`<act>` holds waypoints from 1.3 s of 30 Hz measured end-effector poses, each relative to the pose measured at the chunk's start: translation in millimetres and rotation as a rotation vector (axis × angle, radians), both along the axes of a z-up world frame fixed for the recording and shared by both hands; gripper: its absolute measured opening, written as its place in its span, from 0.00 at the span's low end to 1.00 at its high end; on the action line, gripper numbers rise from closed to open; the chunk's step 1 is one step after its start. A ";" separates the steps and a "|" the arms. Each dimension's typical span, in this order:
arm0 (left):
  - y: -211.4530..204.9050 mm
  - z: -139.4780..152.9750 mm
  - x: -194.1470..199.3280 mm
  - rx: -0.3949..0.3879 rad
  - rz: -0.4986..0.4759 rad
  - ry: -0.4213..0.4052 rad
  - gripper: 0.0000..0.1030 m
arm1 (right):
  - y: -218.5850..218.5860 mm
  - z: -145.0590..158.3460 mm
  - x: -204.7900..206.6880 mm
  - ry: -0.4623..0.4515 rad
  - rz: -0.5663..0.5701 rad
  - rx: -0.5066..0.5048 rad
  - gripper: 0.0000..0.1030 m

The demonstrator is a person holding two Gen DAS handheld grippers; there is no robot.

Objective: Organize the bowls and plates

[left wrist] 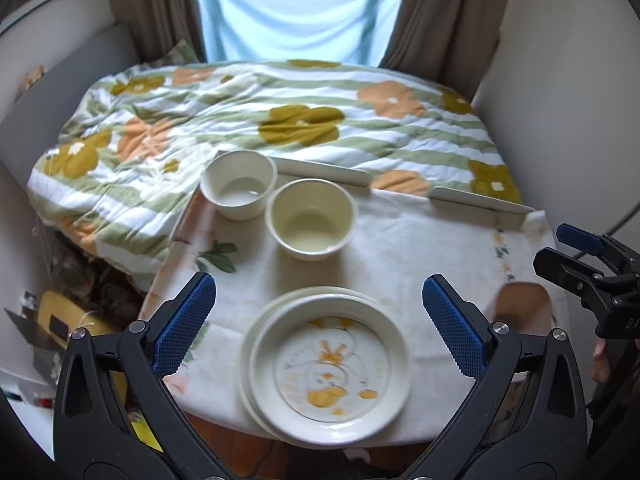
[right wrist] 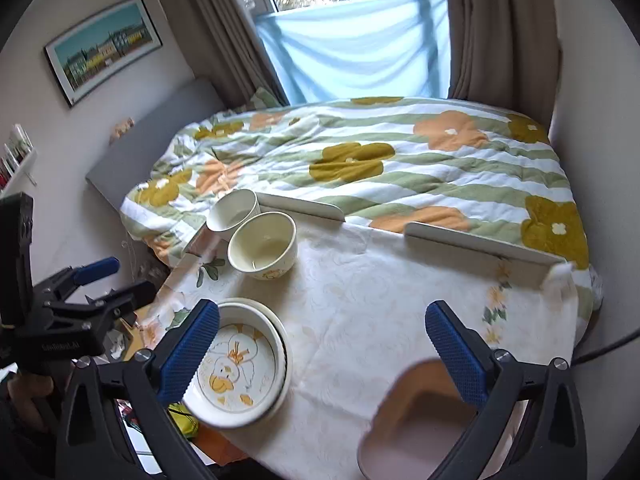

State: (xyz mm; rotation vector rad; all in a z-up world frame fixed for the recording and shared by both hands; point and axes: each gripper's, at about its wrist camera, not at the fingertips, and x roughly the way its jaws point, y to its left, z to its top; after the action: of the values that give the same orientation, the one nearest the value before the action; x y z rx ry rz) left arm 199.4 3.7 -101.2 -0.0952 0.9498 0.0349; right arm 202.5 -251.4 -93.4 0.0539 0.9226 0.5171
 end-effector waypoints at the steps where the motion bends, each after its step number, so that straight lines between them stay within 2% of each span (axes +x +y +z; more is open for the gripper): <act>1: 10.5 -2.1 9.1 -0.010 0.000 0.009 1.00 | 10.2 -1.8 8.7 0.010 0.009 -0.004 1.00; 4: 38.7 -16.0 40.7 -0.045 -0.006 0.063 1.00 | 40.1 -14.8 35.8 0.065 0.025 0.016 1.00; 8: 64.2 -49.3 81.0 -0.115 -0.017 0.156 1.00 | 73.0 -42.3 65.7 0.158 0.011 0.019 1.00; 10: 73.7 -70.9 100.1 -0.160 -0.021 0.203 0.96 | 86.1 -58.1 80.5 0.203 -0.011 0.007 0.97; 11: 76.4 -79.8 107.5 -0.175 -0.028 0.222 0.91 | 92.9 -68.6 88.3 0.230 -0.024 0.004 0.96; 14: 78.1 -109.4 129.5 -0.187 -0.053 0.282 0.73 | 105.7 -94.7 104.4 0.299 -0.051 0.003 0.78; 16: 78.3 -126.8 141.5 -0.202 -0.073 0.318 0.64 | 114.5 -109.8 112.8 0.343 -0.069 -0.007 0.61; 18: 78.0 -138.9 149.9 -0.213 -0.091 0.340 0.54 | 121.4 -121.1 118.6 0.374 -0.085 -0.008 0.55; 23: 75.7 -154.1 163.9 -0.209 -0.126 0.374 0.48 | 131.8 -137.9 127.2 0.412 -0.111 -0.004 0.45; 24: 76.8 -156.0 165.8 -0.212 -0.128 0.377 0.44 | 134.1 -140.0 128.8 0.416 -0.111 -0.009 0.41; 25: 77.1 -158.0 168.5 -0.217 -0.129 0.380 0.39 | 135.4 -142.1 130.1 0.419 -0.112 -0.011 0.36; 27: 76.5 -162.4 173.5 -0.228 -0.137 0.390 0.17 | 137.5 -145.6 132.0 0.427 -0.112 -0.007 0.32; 31: 71.4 -165.4 176.2 -0.195 -0.148 0.388 0.13 | 142.1 -151.2 135.1 0.425 -0.109 -0.007 0.17; 39: 63.0 -159.9 173.2 -0.138 -0.170 0.362 0.13 | 144.3 -150.9 134.3 0.407 -0.112 -0.027 0.16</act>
State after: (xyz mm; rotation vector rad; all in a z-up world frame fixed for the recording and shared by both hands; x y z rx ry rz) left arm 372.6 66.7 -261.1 -0.1379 1.3193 -0.1764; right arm 336.9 -107.0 -244.3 0.1899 1.3157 0.3953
